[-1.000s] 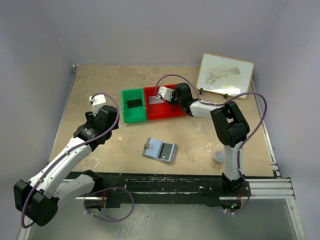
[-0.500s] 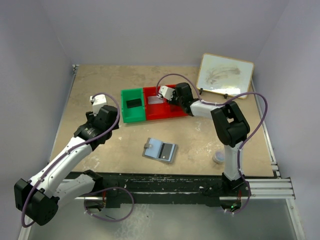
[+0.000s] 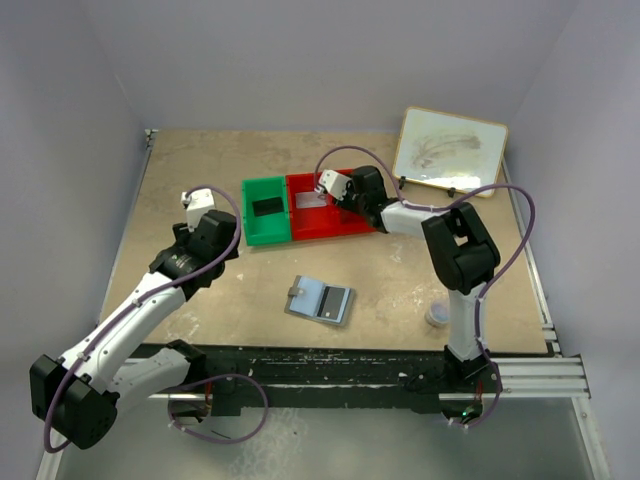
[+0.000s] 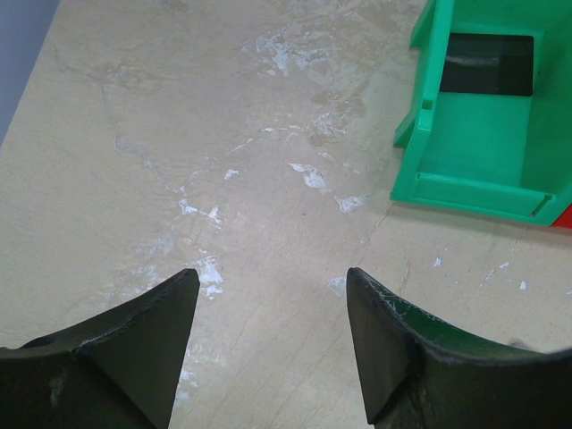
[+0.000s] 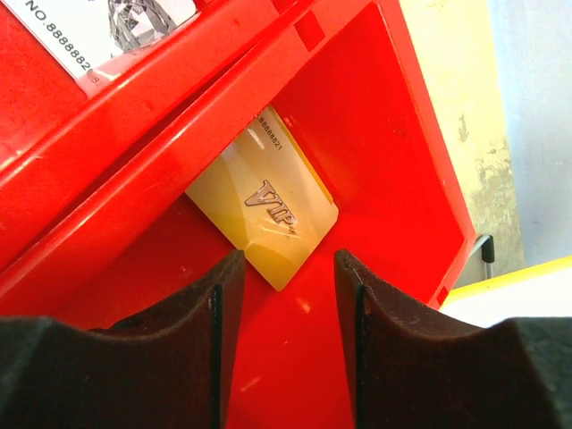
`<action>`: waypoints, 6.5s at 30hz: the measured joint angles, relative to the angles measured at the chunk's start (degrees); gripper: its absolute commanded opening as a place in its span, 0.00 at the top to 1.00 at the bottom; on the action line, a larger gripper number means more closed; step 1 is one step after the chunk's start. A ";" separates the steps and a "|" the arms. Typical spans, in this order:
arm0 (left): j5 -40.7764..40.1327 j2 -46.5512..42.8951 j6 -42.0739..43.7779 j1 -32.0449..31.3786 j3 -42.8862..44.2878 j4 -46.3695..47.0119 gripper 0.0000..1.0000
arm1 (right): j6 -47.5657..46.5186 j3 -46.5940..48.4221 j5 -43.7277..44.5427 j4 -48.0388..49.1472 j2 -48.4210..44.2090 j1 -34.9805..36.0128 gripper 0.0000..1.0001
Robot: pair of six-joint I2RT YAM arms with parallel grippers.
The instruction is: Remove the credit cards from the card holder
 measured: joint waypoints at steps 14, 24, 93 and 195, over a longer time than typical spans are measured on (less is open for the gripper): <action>1.18 0.00 0.04 0.00 0.00 0.00 0.36 | 10.95 -13.27 4.61 14.60 -17.53 -0.20 0.47; 2.14 0.00 0.07 0.00 0.00 0.02 0.36 | 42.23 -16.22 1.18 5.44 -35.26 -0.31 0.47; 13.22 27.91 -30.49 -28.46 -11.78 39.60 0.36 | 91.03 -47.78 -21.97 8.79 -35.06 29.83 0.45; 23.26 19.76 -9.53 -22.99 -14.73 29.64 0.94 | 87.54 -33.53 -11.98 -0.04 -31.50 20.61 0.57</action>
